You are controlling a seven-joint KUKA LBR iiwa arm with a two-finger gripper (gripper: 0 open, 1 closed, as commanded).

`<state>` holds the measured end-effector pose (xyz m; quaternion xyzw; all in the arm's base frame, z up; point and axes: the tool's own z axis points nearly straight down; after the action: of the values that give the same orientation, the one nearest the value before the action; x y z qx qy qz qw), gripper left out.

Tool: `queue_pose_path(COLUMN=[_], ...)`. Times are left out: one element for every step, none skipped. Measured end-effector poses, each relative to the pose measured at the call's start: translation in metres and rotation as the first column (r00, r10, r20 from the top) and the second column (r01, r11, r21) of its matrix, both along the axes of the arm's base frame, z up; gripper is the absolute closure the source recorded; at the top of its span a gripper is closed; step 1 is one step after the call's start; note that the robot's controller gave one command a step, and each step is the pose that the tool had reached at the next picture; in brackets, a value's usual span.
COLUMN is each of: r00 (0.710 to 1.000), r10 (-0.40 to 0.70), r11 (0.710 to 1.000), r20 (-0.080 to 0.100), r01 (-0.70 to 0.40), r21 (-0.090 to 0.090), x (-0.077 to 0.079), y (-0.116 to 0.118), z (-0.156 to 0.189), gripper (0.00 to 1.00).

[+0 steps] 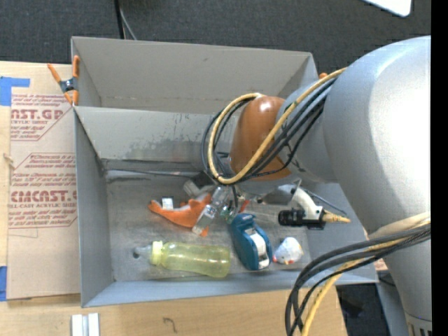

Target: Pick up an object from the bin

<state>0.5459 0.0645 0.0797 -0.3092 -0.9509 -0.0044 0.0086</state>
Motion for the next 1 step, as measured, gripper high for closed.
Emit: queue_pose_path(r00=[1.000], r10=[0.000], r11=[1.000], r20=[0.000], r01=[0.000], r21=[0.000], x=[0.0001], y=[0.0000], z=[0.0001], gripper=[1.00])
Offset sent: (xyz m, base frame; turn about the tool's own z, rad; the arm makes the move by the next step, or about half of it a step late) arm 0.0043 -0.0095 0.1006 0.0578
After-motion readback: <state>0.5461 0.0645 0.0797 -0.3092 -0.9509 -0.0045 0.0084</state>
